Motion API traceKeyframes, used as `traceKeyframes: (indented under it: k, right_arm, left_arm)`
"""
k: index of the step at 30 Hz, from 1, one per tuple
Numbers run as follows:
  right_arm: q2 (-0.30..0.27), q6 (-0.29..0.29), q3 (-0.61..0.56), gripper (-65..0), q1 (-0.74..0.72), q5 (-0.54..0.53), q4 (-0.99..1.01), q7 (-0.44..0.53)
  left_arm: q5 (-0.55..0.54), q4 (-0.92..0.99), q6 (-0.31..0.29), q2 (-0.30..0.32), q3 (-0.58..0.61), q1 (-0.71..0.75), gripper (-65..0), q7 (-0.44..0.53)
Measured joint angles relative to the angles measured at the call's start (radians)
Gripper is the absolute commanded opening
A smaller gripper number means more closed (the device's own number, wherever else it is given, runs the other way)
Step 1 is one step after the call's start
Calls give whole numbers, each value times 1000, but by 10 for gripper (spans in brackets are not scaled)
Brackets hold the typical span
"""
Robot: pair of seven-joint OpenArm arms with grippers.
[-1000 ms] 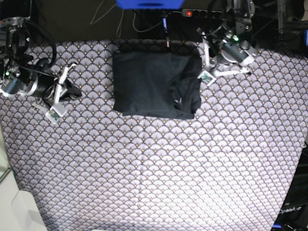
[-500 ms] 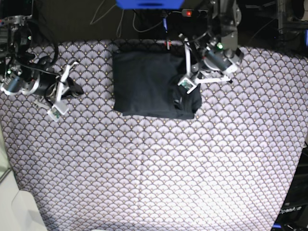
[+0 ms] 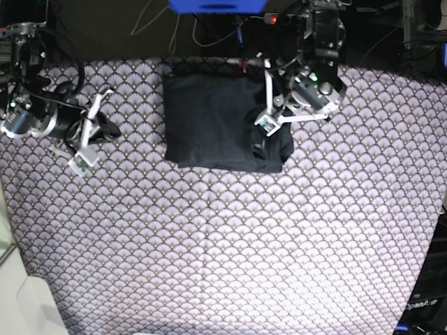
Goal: Fold the T-shirt properly
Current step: 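Grasp the folded shirt's corner with the left gripper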
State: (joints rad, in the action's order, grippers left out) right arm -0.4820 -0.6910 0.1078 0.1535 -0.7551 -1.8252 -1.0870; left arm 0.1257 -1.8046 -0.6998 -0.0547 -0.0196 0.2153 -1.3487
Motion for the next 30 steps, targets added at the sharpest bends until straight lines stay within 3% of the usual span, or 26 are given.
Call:
traceKeyframes:
  k: [12, 23, 27, 30]
  right_arm:
    - [0, 0, 0, -650, -3, -1, 0, 2]
    - [0, 0, 0, -650, -3, 0, 0, -1]
    - [1, 0, 0, -650, 11, 0, 0, 3]
    - [0, 0, -2, -650, 26, 1, 0, -1]
  left_arm:
    - [-15, 17, 0, -34, -124, -76, -650, 18]
    - [-6, 32, 0, -82, -124, -167, -650, 21]
    - [0, 118, 0, -93, -124, -212, -650, 8]
    - [-14, 68, 0, -89, -124, -214, -650, -38]
